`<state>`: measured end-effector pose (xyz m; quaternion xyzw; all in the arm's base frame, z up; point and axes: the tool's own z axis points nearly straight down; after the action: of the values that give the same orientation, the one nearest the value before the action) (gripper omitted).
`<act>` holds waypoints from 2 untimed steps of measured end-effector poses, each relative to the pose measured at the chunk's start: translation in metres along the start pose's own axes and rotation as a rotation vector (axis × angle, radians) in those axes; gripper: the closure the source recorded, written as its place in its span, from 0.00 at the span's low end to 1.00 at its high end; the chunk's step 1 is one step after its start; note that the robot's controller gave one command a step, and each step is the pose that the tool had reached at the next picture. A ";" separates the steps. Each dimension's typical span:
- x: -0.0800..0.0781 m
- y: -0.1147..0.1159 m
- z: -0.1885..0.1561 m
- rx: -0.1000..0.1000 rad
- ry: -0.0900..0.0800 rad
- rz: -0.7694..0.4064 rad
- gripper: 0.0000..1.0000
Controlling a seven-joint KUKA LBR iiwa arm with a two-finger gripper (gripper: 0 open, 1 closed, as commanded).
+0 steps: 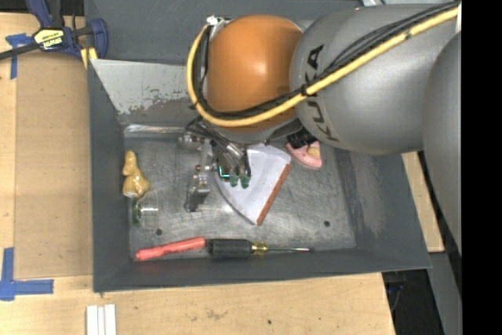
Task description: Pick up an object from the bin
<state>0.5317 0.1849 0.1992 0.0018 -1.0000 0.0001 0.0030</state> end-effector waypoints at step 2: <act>0.015 0.007 0.031 -0.002 -0.013 -0.046 0.00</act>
Offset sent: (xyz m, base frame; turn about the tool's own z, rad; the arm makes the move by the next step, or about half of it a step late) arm -0.0319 0.0145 -0.0610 -0.0850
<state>0.5163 0.1921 0.1685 0.0247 -0.9997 -0.0008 -0.0036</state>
